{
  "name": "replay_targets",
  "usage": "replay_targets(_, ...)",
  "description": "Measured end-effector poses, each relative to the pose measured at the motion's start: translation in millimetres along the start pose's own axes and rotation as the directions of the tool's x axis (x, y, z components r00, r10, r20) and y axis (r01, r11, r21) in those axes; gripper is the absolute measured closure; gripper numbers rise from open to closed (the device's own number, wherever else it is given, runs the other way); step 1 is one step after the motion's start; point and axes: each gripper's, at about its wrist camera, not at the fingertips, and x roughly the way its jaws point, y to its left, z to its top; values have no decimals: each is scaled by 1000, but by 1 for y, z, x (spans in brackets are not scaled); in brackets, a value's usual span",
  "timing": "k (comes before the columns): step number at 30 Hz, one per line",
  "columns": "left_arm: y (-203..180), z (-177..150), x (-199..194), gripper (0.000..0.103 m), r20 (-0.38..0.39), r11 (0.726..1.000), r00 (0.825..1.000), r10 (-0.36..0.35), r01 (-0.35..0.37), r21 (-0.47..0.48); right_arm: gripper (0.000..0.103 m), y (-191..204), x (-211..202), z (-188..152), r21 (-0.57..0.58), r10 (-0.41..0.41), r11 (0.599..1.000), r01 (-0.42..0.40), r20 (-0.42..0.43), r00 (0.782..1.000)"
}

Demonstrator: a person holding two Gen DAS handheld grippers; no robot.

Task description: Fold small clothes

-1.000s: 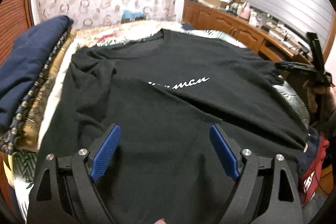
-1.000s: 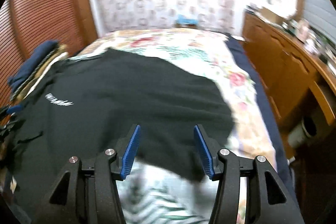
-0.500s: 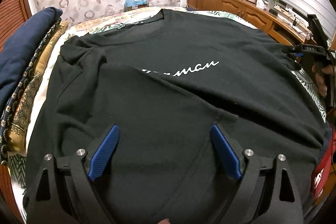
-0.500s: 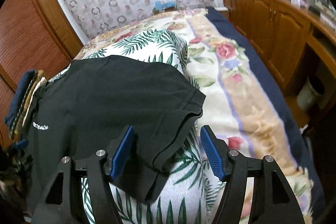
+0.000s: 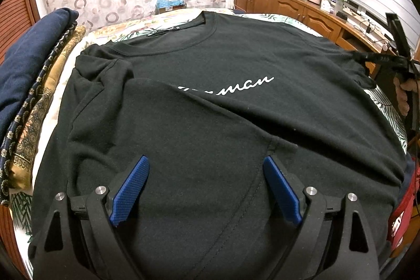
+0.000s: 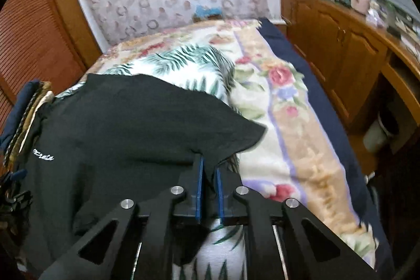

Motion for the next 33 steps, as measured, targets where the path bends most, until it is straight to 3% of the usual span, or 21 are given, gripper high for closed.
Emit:
replay_targets(5, 8, -1, -10, 13, 20, 997, 999, -37, 38, -60, 96, 26, -23, 2, -84, 8, 996, 0, 91, 996)
replay_targets(10, 10, -5, -41, 13, 117, 993, 991, -63, 74, -87, 96, 74, -45, 4, -196, 67, 980, -38, 147, 987)
replay_targets(14, 8, -10, -63, 13, 193, 989, 976, -98, 117, -88, 96, 126, -58, 4, -287, 170, 950, -120, 158, 973)
replay_targets(17, 3, -14, -74, 13, 236, 988, 964, -121, 141, -69, 95, 167, -64, -1, -363, 285, 903, -229, 108, 953)
replay_targets(19, -1, -15, -79, 13, 254, 987, 958, -134, 151, -48, 73, 186, -67, -8, -404, 332, 873, -274, 80, 940)
replay_targets(20, -2, -16, -81, 13, 257, 987, 956, -139, 155, -42, 54, 191, -69, -11, -412, 334, 869, -274, 80, 939)
replay_targets(24, -6, -21, -82, 13, 251, 985, 956, -156, 170, -36, 51, 182, -71, -19, -403, 371, 860, -312, 75, 926)
replay_targets(29, -7, -25, -73, 13, 235, 982, 958, -166, 181, -45, 51, 152, -49, -25, -366, 275, 898, -242, 38, 961)
replay_targets(33, -11, -27, -69, 14, 222, 983, 961, -165, 179, -44, 51, 146, -30, -30, -341, 235, 913, -224, -11, 972)
